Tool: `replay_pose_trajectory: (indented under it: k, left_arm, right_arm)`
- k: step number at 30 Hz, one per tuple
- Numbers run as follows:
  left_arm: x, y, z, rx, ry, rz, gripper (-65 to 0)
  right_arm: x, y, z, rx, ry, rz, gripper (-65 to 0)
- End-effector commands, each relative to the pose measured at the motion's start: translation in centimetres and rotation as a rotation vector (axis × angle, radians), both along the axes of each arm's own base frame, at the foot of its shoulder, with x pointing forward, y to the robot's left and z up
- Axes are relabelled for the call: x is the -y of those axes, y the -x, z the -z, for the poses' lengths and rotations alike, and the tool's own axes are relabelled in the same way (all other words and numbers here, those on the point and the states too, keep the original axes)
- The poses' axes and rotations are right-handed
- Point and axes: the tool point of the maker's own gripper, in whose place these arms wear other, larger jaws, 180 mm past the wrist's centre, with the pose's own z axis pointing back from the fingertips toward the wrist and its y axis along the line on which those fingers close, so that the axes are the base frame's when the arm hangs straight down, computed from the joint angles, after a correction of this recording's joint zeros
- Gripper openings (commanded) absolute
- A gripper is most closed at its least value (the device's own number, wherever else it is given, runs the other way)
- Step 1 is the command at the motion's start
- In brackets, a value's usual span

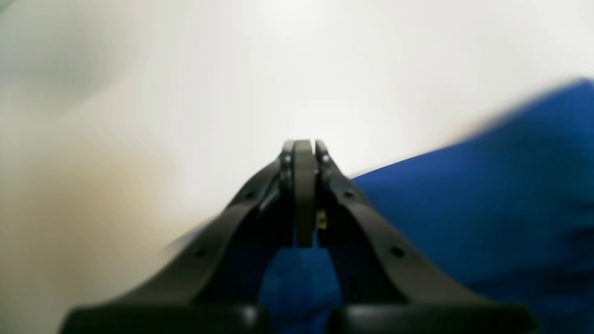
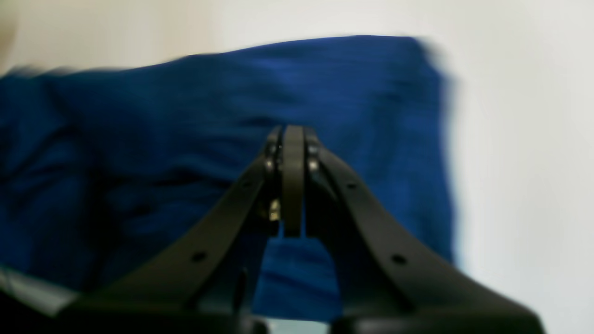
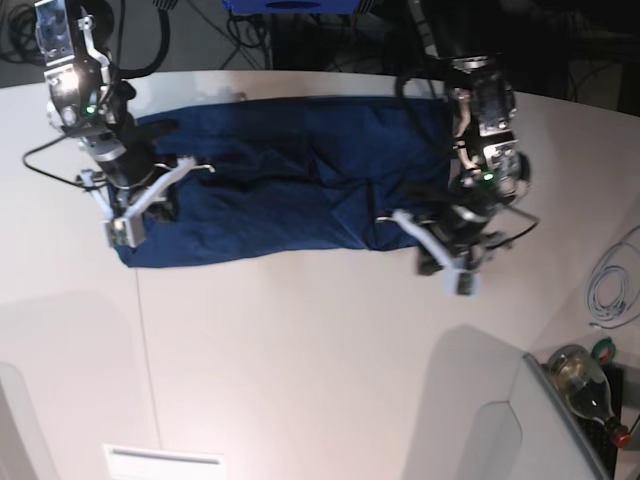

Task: Layout the t-shirt on the table in an organized manner, then fold the t-shirt properly
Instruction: 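Release the strip with the left gripper and press the right gripper into the middle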

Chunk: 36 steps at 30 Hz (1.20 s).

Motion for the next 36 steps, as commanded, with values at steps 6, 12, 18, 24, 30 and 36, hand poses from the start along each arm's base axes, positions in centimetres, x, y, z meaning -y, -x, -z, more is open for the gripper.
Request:
replay_pose_trajectory:
  k: [6, 12, 18, 24, 30, 36]
  left_arm:
    - [-15.3, 6.5, 1.0, -0.069, -0.127, -0.309, -65.0]
    - [-20.2, 12.6, 2.8, -0.177, -0.152, -0.366, -65.0]
    - [-20.9, 14.8, 2.5, -0.16, -0.065, -0.412, -65.0]
    - [-21.1, 15.5, 2.8, -0.173, -0.06, -0.426, -65.0]
    - [-21.0, 15.1, 2.8, -0.168, -0.06, -0.421, -65.0]
    - [-21.0, 15.1, 2.8, -0.168, -0.059, -0.421, -65.0]
  right_arm:
    - [-10.9, -2.1, -1.9, 0.007, -0.039, -0.321, -63.2]
    - [-18.4, -3.4, 0.5, -0.076, -0.069, -0.43, -47.1]
    - [-20.4, -2.5, 2.8, -0.155, -0.077, -0.44, -38.4]
    - [-20.1, -3.6, 3.6, -0.144, -0.07, -0.419, -35.4]
    - [-20.1, -3.6, 3.7, -0.145, -0.068, -0.42, -35.9]
    - [-20.1, -3.5, 3.9, -0.153, -0.068, -0.416, -52.5]
